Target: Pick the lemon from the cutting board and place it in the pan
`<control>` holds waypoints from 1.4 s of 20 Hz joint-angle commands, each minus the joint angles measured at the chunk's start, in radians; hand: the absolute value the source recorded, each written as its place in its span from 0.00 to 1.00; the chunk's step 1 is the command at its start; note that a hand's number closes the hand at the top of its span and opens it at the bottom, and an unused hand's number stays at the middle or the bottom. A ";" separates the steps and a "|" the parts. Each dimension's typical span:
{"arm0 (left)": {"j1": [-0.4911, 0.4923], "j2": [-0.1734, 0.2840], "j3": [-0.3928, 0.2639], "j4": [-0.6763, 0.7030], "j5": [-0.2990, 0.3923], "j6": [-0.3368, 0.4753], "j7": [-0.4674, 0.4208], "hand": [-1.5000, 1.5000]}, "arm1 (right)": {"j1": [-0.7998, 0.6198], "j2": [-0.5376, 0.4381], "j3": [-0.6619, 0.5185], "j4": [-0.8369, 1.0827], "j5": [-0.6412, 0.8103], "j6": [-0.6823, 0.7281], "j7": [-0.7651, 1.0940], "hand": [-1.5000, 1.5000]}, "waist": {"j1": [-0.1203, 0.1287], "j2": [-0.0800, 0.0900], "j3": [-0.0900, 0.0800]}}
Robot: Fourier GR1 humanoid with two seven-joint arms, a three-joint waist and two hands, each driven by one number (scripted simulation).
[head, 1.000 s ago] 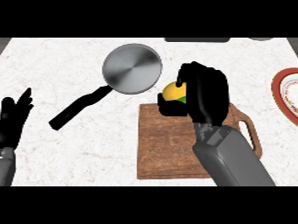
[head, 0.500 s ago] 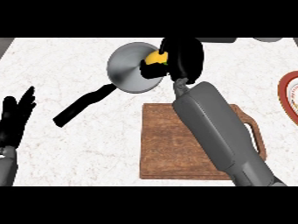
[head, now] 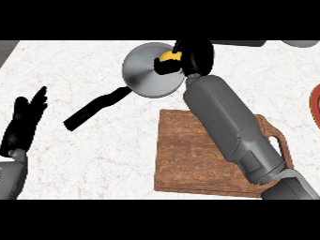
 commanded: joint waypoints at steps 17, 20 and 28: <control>-0.092 -0.026 -0.042 0.006 -0.020 -0.014 0.006 0.50 | -0.044 0.000 -0.146 0.266 -0.351 -0.107 -0.367 0.00 | 0.100 0.039 0.003; -0.106 -0.027 -0.043 0.025 -0.025 -0.013 0.004 0.50 | -0.048 0.000 -0.167 0.257 -0.388 -0.150 -0.432 0.00 | 0.093 0.040 0.003; -0.109 -0.031 -0.038 0.010 -0.028 0.002 0.031 0.50 | -0.054 0.000 -0.246 0.236 -0.493 -0.297 -0.586 0.00 | 0.074 0.025 0.004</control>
